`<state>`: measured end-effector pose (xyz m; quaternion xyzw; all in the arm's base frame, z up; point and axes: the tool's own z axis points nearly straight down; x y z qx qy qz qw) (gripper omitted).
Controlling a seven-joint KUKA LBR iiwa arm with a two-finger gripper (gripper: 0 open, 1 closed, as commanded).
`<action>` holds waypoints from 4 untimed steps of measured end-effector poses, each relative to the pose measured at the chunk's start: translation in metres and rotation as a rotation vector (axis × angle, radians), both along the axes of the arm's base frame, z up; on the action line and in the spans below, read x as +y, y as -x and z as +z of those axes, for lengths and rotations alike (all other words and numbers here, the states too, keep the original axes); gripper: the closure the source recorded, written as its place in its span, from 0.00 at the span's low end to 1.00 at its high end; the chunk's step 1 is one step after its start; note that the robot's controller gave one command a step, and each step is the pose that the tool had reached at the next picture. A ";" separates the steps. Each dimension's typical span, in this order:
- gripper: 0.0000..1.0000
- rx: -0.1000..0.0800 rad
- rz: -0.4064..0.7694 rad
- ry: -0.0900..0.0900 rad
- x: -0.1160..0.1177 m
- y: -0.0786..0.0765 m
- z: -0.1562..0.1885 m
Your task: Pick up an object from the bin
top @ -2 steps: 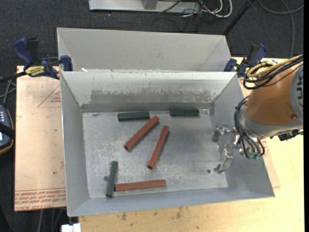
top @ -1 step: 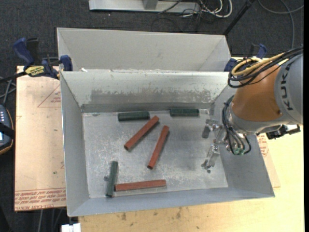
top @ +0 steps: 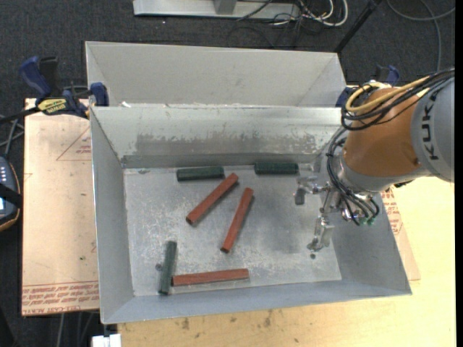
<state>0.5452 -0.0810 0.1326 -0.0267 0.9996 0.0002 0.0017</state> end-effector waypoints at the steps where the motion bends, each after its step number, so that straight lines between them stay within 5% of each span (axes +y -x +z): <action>1: 0.00 -0.001 -0.133 0.000 0.039 -0.023 -0.008; 2: 0.00 0.000 -0.256 -0.002 0.070 -0.034 -0.023; 3: 0.00 -0.001 0.029 0.000 0.081 -0.075 -0.042; 4: 0.00 -0.002 0.262 0.000 0.111 -0.078 -0.051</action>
Offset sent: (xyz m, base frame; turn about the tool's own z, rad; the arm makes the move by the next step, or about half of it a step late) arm 0.0499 0.1058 -0.0467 -0.1529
